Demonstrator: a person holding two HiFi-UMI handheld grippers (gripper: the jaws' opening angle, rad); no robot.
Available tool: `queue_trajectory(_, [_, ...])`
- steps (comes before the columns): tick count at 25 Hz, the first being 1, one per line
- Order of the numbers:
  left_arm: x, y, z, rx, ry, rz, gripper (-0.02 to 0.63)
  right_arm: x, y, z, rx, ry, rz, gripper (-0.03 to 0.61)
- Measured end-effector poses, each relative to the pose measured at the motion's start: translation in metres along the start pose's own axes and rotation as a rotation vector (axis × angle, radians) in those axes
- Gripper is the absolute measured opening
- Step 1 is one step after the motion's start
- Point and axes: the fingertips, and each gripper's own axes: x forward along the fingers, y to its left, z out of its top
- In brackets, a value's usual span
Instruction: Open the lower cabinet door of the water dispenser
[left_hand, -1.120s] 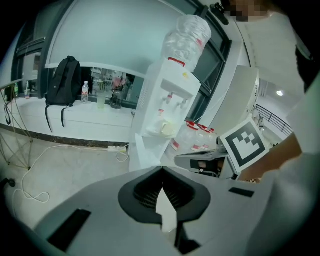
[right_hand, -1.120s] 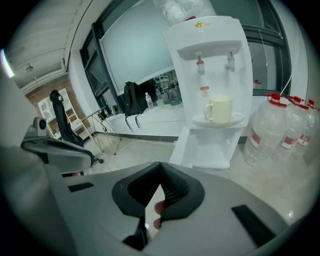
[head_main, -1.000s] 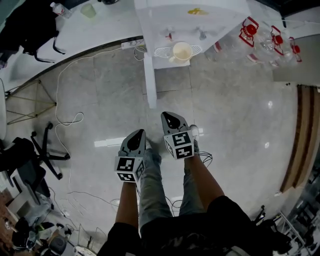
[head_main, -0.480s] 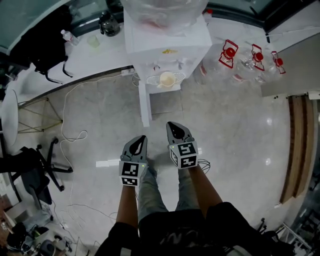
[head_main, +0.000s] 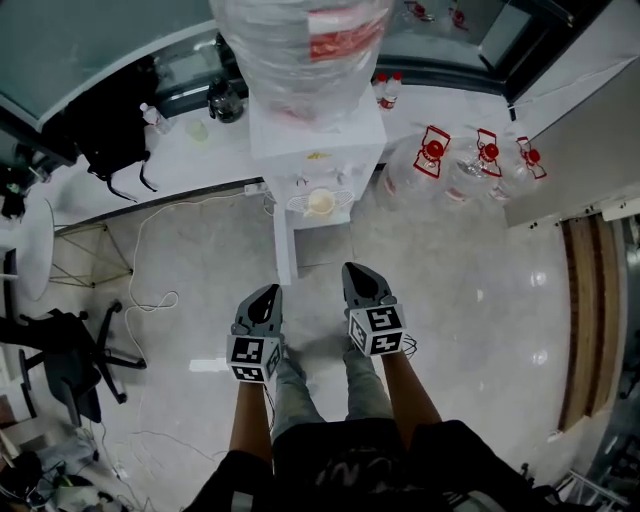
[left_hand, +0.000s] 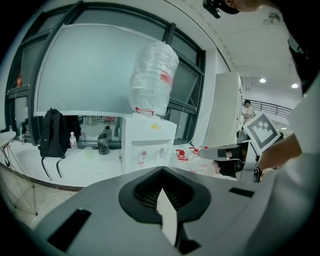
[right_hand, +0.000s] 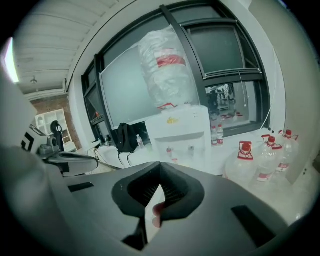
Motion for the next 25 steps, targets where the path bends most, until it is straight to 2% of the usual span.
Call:
queue_trajectory(13, [-0.043, -0.018, 0.127, 0.093, -0.134, 0.055, 0.011, -0.093, -0.027, 0.129, -0.139, -0.151, -0.065, 0.014])
queue_trajectory(19, [-0.070, -0.023, 0.156, 0.077, -0.187, 0.087, 0.010, -0.135, -0.039, 0.159, -0.241, -0.181, -0.102, 0.014])
queue_trajectory(25, [-0.083, -0.024, 0.183, 0.101, -0.240, 0.128, 0.009, -0.157, -0.047, 0.181, -0.228, -0.245, -0.099, 0.014])
